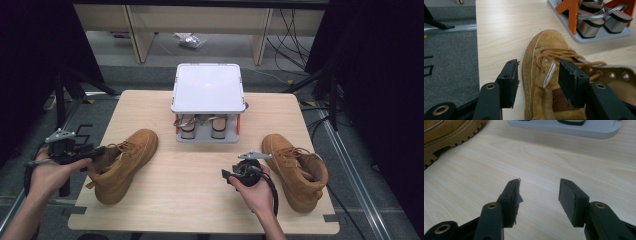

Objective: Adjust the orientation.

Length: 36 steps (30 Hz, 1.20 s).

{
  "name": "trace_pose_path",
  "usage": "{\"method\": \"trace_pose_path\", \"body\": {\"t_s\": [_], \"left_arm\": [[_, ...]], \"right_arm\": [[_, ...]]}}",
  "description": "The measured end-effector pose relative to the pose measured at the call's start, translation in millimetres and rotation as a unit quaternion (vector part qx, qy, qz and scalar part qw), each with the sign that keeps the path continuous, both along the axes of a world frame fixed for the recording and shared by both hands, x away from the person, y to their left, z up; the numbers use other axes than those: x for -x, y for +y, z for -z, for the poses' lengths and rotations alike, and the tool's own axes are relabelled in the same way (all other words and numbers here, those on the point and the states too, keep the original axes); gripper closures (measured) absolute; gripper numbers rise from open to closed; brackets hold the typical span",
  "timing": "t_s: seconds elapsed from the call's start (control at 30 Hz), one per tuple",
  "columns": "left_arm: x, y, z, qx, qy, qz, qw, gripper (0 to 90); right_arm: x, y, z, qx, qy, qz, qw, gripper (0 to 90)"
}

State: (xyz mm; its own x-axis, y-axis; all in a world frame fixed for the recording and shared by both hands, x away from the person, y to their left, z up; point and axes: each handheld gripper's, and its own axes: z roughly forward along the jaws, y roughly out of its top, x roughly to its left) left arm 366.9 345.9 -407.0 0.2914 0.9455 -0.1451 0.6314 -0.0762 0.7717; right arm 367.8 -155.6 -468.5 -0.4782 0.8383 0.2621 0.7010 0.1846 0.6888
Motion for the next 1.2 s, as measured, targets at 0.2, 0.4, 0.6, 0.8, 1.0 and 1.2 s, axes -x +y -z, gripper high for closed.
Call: {"method": "trace_pose_path", "body": {"t_s": [0.2,0.4,0.6,0.8,1.0,1.2], "left_arm": [[-1.8,0.1,8.7,0.006,0.037,0.008,0.9993,49.7],[-3.6,0.8,8.6,0.007,0.068,0.016,0.9975,55.2],[-6.2,-0.9,9.0,0.006,0.093,0.023,0.9953,61.3],[-7.3,-1.8,11.8,0.015,0.123,0.021,0.992,67.8],[-4.9,2.0,14.6,0.031,0.118,0.017,0.9924,76.7],[-2.5,5.5,19.8,0.091,0.105,-0.006,0.9903,78.7]], "right_arm": [[0.7,1.6,2.7,0.005,0.004,-0.004,1.0,51.3],[-0.1,2.4,4.3,0.005,0.007,-0.007,0.9999,50.6],[0.3,2.3,5.1,0.011,0.015,-0.005,0.9998,50.4],[1.7,4.5,6.0,0.014,0.033,-0.001,0.9994,49.9],[0.5,4.4,9.3,0.022,0.033,-0.004,0.9992,49.5],[-0.3,2.4,8.3,0.019,0.018,-0.009,0.9996,49.4]]}}
